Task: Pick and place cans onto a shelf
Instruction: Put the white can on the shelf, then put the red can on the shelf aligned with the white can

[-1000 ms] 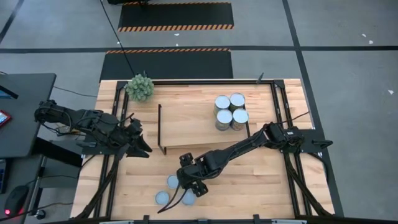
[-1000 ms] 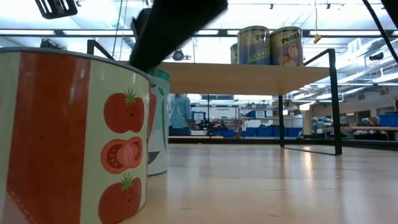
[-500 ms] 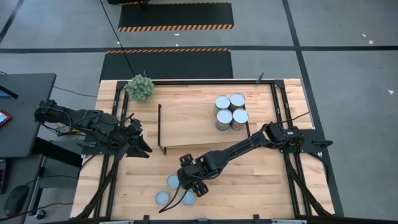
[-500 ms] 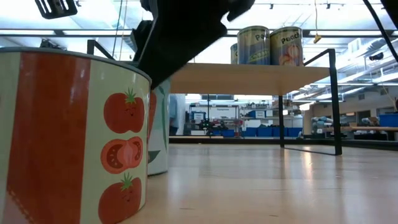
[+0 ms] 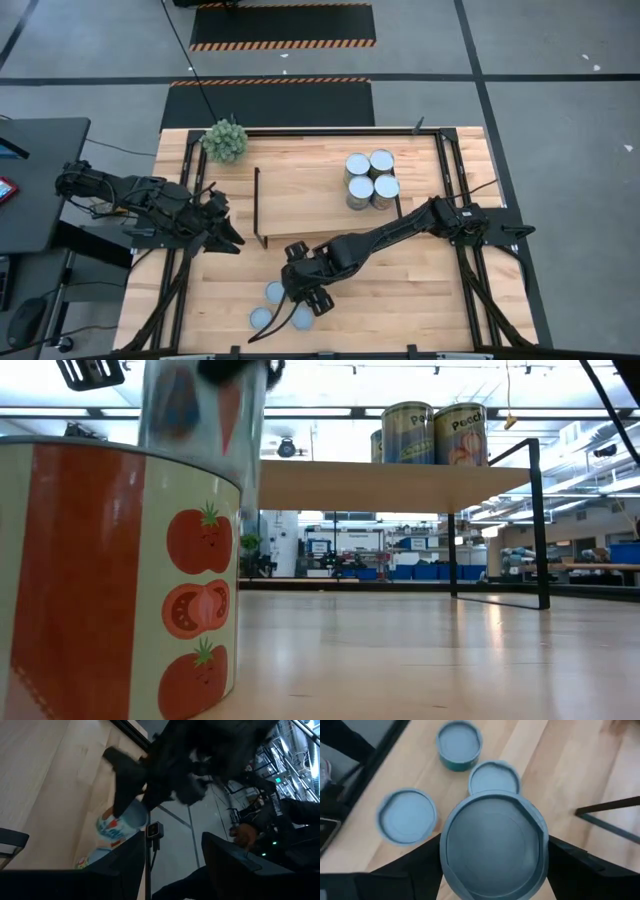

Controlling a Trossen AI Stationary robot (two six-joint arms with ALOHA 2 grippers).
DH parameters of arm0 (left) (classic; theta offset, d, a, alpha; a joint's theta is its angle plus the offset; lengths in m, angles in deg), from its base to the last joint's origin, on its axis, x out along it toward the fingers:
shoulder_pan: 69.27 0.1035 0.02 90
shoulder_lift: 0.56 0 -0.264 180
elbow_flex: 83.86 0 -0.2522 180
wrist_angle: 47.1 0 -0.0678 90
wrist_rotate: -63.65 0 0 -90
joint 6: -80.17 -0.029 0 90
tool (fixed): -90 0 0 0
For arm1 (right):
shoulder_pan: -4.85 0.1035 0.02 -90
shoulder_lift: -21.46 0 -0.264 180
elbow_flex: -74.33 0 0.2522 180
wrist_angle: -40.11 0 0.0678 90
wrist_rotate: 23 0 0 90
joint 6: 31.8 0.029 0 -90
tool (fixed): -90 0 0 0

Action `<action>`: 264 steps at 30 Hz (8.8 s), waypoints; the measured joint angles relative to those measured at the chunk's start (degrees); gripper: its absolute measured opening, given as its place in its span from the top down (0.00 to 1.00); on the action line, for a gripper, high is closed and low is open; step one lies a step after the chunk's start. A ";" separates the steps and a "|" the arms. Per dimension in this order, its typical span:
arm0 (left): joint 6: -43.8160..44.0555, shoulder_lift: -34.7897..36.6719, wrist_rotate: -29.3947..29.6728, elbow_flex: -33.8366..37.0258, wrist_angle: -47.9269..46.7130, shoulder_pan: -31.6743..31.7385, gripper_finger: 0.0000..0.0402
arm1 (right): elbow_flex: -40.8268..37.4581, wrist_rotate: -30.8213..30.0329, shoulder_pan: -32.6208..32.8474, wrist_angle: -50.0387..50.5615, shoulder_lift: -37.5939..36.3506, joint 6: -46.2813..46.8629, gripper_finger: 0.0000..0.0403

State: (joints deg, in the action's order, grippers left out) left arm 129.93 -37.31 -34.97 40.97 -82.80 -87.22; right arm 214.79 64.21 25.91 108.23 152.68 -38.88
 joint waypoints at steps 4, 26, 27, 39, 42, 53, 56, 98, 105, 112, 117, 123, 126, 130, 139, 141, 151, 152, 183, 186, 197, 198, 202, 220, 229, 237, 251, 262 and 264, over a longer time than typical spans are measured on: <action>-0.21 0.02 1.14 0.00 0.00 0.00 0.50 | 7.33 0.02 -0.07 4.95 0.00 -0.08 0.27; -1.33 0.02 4.98 0.00 0.26 0.11 0.50 | 6.58 -2.16 -5.23 12.04 -15.39 3.02 0.27; -1.33 0.00 4.98 0.00 0.26 0.11 0.50 | 6.58 -2.16 -5.72 13.11 -15.58 3.02 0.27; -1.54 0.00 4.98 0.00 0.24 0.11 0.50 | 6.56 -2.01 -10.76 19.63 -15.61 3.63 0.27; -1.57 0.00 4.98 0.00 0.22 0.10 0.50 | 6.32 -2.12 -12.25 21.45 -15.61 4.56 0.27; -1.55 0.00 4.98 0.00 0.20 0.11 0.50 | 5.74 -7.20 -17.42 26.34 -14.96 9.63 0.26; -1.55 0.00 4.98 0.00 0.21 0.11 0.50 | 5.79 -7.24 -18.79 27.81 -14.99 10.08 0.26; -1.51 0.02 4.96 0.00 0.24 0.11 0.50 | -1.49 -9.83 -19.15 28.05 -16.12 10.56 0.11; -1.51 0.02 4.96 0.00 0.24 0.11 0.50 | 1.68 -10.23 -19.19 27.99 -16.81 11.42 0.11; -1.51 0.01 4.96 0.00 0.24 0.09 0.50 | 2.73 -10.23 -19.15 28.11 -16.81 11.42 0.11; -1.51 0.00 4.96 0.00 0.24 0.09 0.50 | 2.75 -10.23 -19.15 28.13 -16.82 11.43 0.11; -1.51 0.00 4.95 0.00 0.22 0.09 0.50 | 3.51 -10.23 -19.10 28.11 -17.66 11.64 0.11; -1.51 0.02 4.94 0.00 0.22 0.09 0.50 | 4.73 -10.23 -18.97 28.04 -17.66 11.61 0.11; -1.51 0.02 4.94 0.00 0.22 0.09 0.50 | 5.40 -10.68 -18.93 27.99 -17.68 11.57 0.11; -1.51 0.00 4.95 0.00 0.22 0.10 0.50 | 5.38 -10.78 -18.61 28.04 -17.66 11.46 0.11; -1.51 0.00 4.94 0.00 0.22 0.09 0.50 | 5.38 -10.78 -18.38 28.04 -17.66 11.46 0.11; -1.51 0.02 4.94 0.00 0.22 0.11 0.50 | 5.38 -10.85 -13.26 26.01 -17.66 9.04 0.11; -1.52 0.02 4.96 0.00 0.22 0.09 0.50 | 5.38 -10.97 -12.55 25.39 -17.66 8.98 0.11; -4.12 0.00 23.75 0.00 0.17 0.09 0.50 | -11.83 -15.28 9.51 -12.53 -14.95 23.96 0.11; -5.81 0.00 24.68 0.00 0.20 0.09 0.50 | -17.32 -15.13 9.95 -17.64 -14.97 23.98 0.11; -7.43 0.00 22.34 0.00 -0.49 0.09 0.50 | -30.73 -10.60 10.38 -33.70 -14.99 20.13 0.11; -7.41 0.00 22.34 0.00 -0.68 0.09 0.50 | -31.75 -10.58 10.37 -33.94 -14.99 19.82 0.11; -7.37 0.00 22.34 0.00 -0.76 0.09 0.50 | -35.62 -10.55 10.23 -38.71 -14.99 17.62 0.11; -7.06 0.00 22.35 0.00 -0.85 0.09 0.50 | -22.67 -12.78 9.35 -37.61 -8.81 17.45 0.12; -7.08 0.00 22.32 0.02 -1.24 0.09 0.50 | -5.83 -10.73 9.51 -27.22 2.40 16.02 0.12; -7.08 0.00 22.31 0.02 -1.99 0.09 0.50 | -5.37 -9.02 9.55 -19.22 4.72 15.87 0.12; -7.08 0.00 22.29 0.02 -2.52 0.09 0.50 | -13.03 -6.38 9.18 -21.00 4.68 12.02 0.12; -7.08 0.00 22.29 0.02 -2.84 0.09 0.50 | -18.74 -4.66 9.18 -27.70 4.72 11.98 0.14; -7.08 0.00 22.29 0.02 -2.86 0.09 0.50 | -19.15 -4.68 9.18 -28.60 4.72 12.01 0.16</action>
State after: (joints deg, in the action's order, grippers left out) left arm 122.85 -37.31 -12.68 40.99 -85.66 -87.14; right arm 195.64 59.53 35.09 79.63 157.40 -26.87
